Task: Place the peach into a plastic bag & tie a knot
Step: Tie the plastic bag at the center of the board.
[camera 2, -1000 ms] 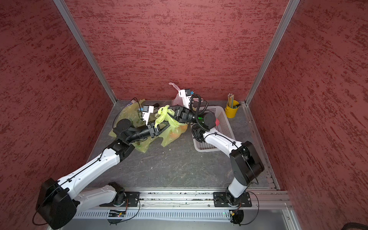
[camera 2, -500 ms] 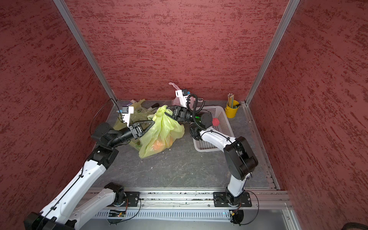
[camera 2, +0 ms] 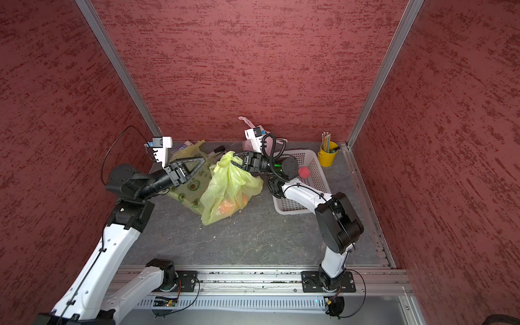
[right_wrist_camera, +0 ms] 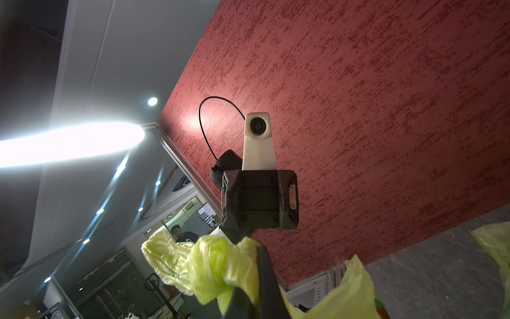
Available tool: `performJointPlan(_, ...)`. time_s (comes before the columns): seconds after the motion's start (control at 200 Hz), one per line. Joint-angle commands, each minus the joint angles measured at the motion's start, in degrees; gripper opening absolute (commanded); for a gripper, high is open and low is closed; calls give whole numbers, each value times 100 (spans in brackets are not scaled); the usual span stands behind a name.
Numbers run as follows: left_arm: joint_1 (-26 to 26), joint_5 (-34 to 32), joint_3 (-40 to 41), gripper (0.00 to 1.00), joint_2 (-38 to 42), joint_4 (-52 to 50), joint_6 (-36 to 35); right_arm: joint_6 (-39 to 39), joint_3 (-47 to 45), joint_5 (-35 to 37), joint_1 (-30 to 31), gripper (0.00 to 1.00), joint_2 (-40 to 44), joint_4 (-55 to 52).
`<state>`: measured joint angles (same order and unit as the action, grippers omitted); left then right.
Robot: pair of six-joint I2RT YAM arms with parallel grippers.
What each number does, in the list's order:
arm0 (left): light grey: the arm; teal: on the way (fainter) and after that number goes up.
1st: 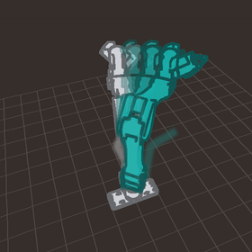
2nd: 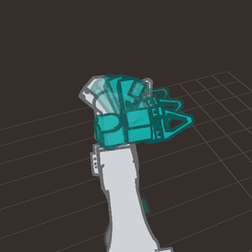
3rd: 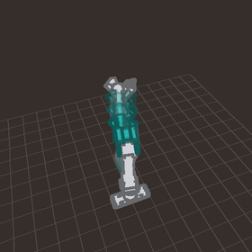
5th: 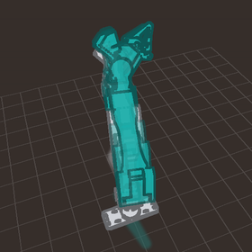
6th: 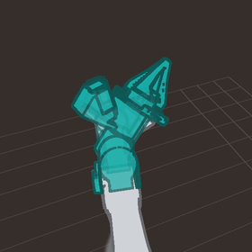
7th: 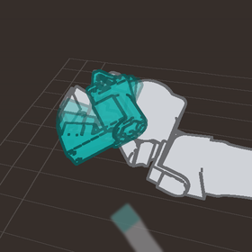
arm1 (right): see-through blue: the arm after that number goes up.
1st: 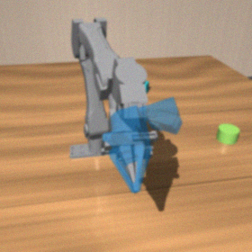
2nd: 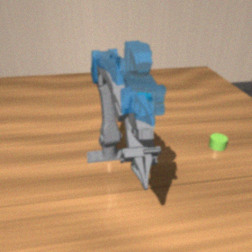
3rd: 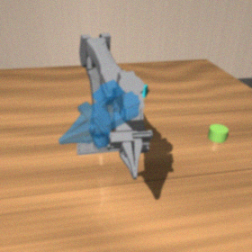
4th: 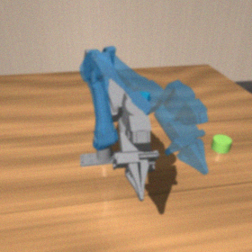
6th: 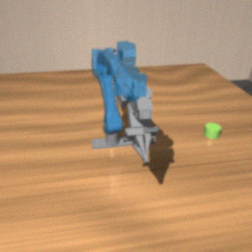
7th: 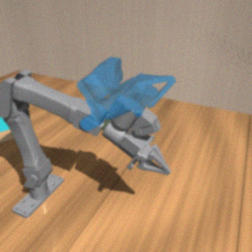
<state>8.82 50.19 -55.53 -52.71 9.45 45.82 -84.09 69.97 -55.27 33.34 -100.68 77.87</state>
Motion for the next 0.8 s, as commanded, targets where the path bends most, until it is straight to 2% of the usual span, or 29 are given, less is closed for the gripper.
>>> performJointPlan(0.0, 172, 238, -156, 48, -249, 88, -77, 49, 220, -72, 32, 0, 208, -42)
performJointPlan(0.2, 638, 123, -173, 51, -426, -496, -702, 53, 308, -85, 32, 0, 184, -109)
performJointPlan(0.346, 831, 76, 77, 38, -491, -111, -563, 86, 353, -46, 35, 0, 160, -174)
performJointPlan(0.656, 1286, -139, 44, 24, -841, 89, -618, 69, 445, 23, 89, 0, 102, -166)
performJointPlan(0.791, 1342, -282, 115, 22, -899, 316, -532, 19, 429, 117, 120, 0, 104, -141)
